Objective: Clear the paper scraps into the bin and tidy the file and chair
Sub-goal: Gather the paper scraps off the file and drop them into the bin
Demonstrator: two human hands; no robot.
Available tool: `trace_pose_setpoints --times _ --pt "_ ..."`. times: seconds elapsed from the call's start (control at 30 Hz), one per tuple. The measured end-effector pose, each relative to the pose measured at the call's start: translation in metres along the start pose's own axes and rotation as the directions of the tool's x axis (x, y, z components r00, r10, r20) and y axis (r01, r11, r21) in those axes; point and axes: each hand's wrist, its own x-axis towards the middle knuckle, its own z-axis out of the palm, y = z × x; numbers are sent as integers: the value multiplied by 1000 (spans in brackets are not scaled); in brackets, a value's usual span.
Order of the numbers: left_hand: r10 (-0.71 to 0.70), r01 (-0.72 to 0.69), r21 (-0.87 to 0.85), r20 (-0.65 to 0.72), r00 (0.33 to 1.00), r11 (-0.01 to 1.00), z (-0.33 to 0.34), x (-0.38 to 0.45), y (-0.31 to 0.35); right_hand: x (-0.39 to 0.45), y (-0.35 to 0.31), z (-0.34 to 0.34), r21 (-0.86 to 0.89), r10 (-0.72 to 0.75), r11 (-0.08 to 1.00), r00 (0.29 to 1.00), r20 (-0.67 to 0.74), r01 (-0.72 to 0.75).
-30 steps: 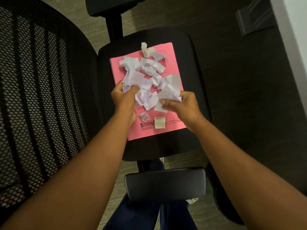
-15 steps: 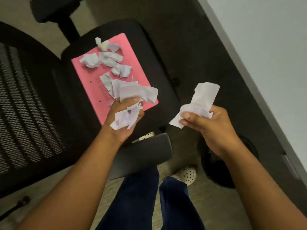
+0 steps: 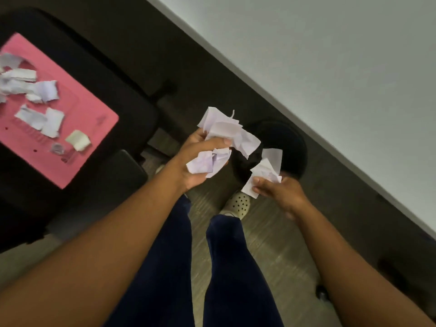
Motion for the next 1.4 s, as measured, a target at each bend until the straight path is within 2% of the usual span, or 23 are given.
trace_pose_setpoints --times 0.07,0.13,0.2,0.3,0.37,0.43,0.57,0.67,0.8,0.97,1.1,1.23,1.4 --pt "-67 70 32 -71 995 997 12 20 -23 15 14 -17 5 102 995 994 -43 -102" --pt "-145 155 33 -194 970 987 23 43 -50 33 24 -30 27 128 992 989 -79 -127" --pt "-231 243 -8 -347 909 970 25 67 -73 54 32 -42 52 115 993 987 -112 -110" --pt "-328 375 19 -446 833 927 34 97 -105 85 41 -61 103 112 989 989 -96 -102" --pt "-388 503 148 -466 795 852 40 115 -117 103 48 -70 158 114 983 989 -89 -99" --pt "-463 589 171 -464 755 790 46 129 -123 116 55 -77 195 104 977 989 -103 -83" --pt "-485 591 240 -381 787 770 46 149 -134 130 63 -84 241 70 970 993 -94 -46" --pt "-514 597 193 -350 783 779 43 157 -138 134 67 -87 337 62 941 985 -164 -3" --pt "-501 592 236 -350 792 771 44 157 -140 130 73 -91 353 72 935 971 -227 13" --pt "-390 523 219 -450 803 824 55 124 -126 106 68 -72 279 32 959 963 -267 45" --pt "-194 410 391 -485 853 824 56 84 -94 77 53 -36 256 -71 959 978 -196 121" --pt "30 198 523 -395 918 829 47 44 -23 55 20 16 154 -196 966 976 -96 209" --pt "247 10 702 -265 932 712 9 -10 85 37 -39 101 -81 -387 917 920 66 391"
